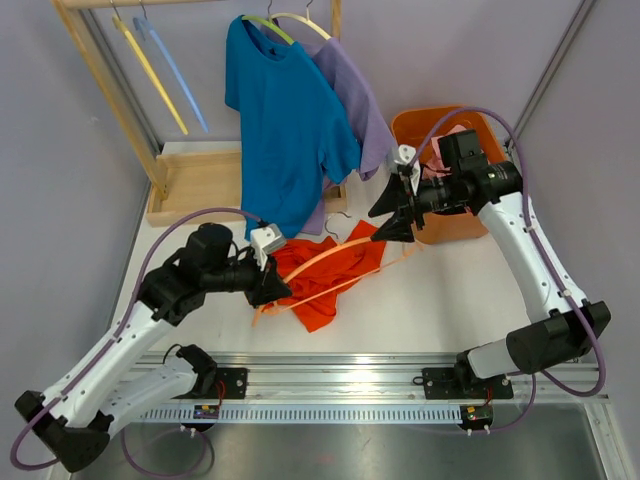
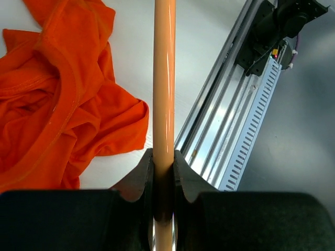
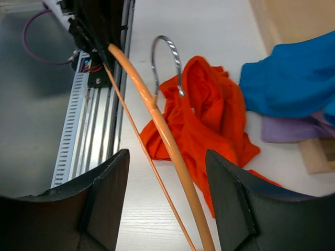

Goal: Remove the t-shirt from the hanger
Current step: Place the hanger at the clothesline.

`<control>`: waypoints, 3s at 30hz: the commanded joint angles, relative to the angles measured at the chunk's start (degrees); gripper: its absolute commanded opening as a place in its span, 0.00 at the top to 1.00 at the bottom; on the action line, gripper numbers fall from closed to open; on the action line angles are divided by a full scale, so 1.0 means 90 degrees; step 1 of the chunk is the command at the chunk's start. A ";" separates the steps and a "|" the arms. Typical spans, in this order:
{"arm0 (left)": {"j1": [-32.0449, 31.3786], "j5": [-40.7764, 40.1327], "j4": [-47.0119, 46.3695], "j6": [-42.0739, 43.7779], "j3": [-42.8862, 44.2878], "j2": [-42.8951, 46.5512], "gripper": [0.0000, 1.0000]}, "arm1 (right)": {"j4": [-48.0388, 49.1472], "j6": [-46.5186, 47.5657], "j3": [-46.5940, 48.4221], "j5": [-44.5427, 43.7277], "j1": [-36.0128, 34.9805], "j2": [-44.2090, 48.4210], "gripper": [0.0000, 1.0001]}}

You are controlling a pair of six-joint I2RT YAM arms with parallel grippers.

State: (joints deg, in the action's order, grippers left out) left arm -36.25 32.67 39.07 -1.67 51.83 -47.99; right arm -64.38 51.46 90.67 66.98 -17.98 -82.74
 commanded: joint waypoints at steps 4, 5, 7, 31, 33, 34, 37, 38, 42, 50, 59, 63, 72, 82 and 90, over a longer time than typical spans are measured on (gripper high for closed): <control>0.0073 -0.1020 0.0725 -0.0273 0.0850 0.0975 1.00 | 0.1557 -0.1850 0.0686 0.0097 0.0581 0.0355 0.33; 0.0073 -0.1138 0.0843 -0.0273 0.0949 0.1054 1.00 | 0.1732 -0.1938 0.0697 0.0058 0.0697 0.0365 0.33; 0.0073 -0.1490 0.1195 -0.0302 0.1347 0.1259 1.00 | 0.1840 -0.2075 0.0668 -0.0117 0.0786 0.0355 0.33; 0.0073 -0.6948 0.1870 -0.1015 0.5315 -0.0595 1.00 | 0.2944 -0.3267 -0.0172 -0.0343 0.1470 0.0463 0.33; 0.0073 -0.7309 0.1704 -0.1074 0.5432 -0.0849 1.00 | 0.2973 -0.3286 -0.0231 -0.0343 0.1509 0.0502 0.33; 0.0073 -0.7408 0.1636 -0.1151 0.5480 -0.1111 1.00 | 0.3022 -0.3306 -0.0260 -0.0343 0.1529 0.0512 0.33; 0.0073 -0.7769 0.1333 -0.1211 0.5637 -0.1589 1.00 | 0.3071 -0.3384 -0.0329 -0.0362 0.1568 0.0531 0.33; 0.0073 -0.7915 0.1265 -0.1220 0.5666 -0.1689 1.00 | 0.3081 -0.3403 -0.0358 -0.0362 0.1577 0.0541 0.33; 0.0073 -0.8753 0.0572 -0.1084 0.5725 -0.2167 1.00 | 0.3140 -0.3452 -0.0446 -0.0392 0.1626 0.0551 0.33; 0.0073 -1.0337 -0.0240 -0.0401 0.6485 -0.3446 1.00 | 0.3286 -0.3647 -0.0543 -0.0421 0.1714 0.0560 0.33; 0.0424 -1.0895 0.0805 -0.1084 0.8467 -0.5292 1.00 | 0.3374 -0.3706 -0.0583 -0.0401 0.1841 0.0648 0.33; 0.0590 -1.0875 0.0737 -0.1084 0.8965 -0.5751 1.00 | 0.3384 -0.3745 -0.0592 -0.0362 0.1880 0.0639 0.33; 0.1039 -1.0622 0.0659 -0.1152 0.9494 -0.6445 1.00 | 0.3433 -0.3794 -0.0631 -0.0343 0.1939 0.0697 0.33; 0.1469 -1.0270 0.0181 -0.0742 0.9982 -0.6972 1.00 | 0.3462 -0.3823 -0.0788 -0.0265 0.1949 0.0746 0.33; 0.1723 -1.0075 -0.0161 -0.0488 1.0119 -0.7168 1.00 | 0.3549 -0.3902 -0.0934 -0.0235 0.1949 0.0785 0.33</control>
State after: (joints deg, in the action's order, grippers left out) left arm -21.78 -58.41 44.47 -7.79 139.20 -112.55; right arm -34.83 17.50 82.65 63.70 -0.73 -77.60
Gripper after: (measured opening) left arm 0.138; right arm 0.669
